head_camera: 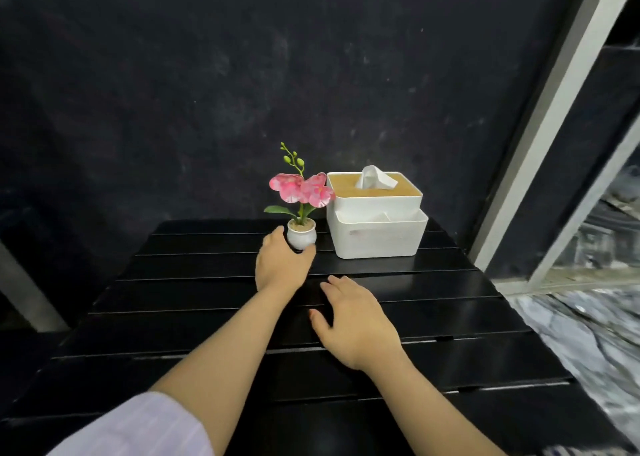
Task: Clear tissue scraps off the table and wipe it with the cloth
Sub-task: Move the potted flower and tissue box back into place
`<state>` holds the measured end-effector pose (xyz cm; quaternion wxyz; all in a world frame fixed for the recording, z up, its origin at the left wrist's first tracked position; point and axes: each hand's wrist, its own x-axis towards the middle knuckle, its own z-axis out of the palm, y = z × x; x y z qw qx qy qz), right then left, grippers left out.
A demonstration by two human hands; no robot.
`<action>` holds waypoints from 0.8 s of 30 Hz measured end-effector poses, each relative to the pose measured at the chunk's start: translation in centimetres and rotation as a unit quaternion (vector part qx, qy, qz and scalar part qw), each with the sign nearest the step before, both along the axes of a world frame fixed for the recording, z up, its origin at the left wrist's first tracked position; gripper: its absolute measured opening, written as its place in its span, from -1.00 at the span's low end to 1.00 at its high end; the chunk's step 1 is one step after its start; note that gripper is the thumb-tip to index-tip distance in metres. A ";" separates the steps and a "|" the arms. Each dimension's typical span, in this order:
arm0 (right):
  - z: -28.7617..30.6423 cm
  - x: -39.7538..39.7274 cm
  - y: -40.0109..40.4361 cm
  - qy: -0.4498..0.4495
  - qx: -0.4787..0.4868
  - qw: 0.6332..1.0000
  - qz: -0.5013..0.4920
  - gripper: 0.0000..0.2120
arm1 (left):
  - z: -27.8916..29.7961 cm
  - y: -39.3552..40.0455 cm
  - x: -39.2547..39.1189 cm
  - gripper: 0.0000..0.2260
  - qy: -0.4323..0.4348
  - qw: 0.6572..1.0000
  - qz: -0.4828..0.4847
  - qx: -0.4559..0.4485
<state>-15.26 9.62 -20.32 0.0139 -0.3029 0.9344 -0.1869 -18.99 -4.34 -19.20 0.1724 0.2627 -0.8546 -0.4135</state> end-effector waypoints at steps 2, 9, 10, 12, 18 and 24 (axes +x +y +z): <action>-0.1 -0.1 0.0 0.001 0.000 1.000 0.002 -0.45 | 0.0 0.1 -1.3 -0.39 0.014 0.999 0.022 0.029; -0.3 -0.3 0.0 -0.003 -0.006 1.000 0.000 -0.46 | -0.6 0.7 -3.6 -0.44 0.025 0.994 0.104 0.015; -0.4 -0.3 0.0 -0.003 -0.008 1.000 -0.001 -0.46 | -0.7 0.8 -3.7 -0.47 0.030 0.993 0.111 0.008; -0.4 -0.3 0.0 -0.003 -0.010 1.000 -0.001 -0.46 | -1.0 0.7 -3.8 -0.53 0.037 0.992 0.123 0.000; -0.3 -0.3 0.1 -0.007 -0.007 1.000 -0.001 -0.46 | -0.8 0.7 -3.8 -0.61 0.047 0.988 0.144 0.019; -0.2 -0.2 0.1 -0.008 -0.009 1.000 -0.007 -0.46 | -0.3 0.2 -2.0 -0.59 0.061 0.988 0.128 0.066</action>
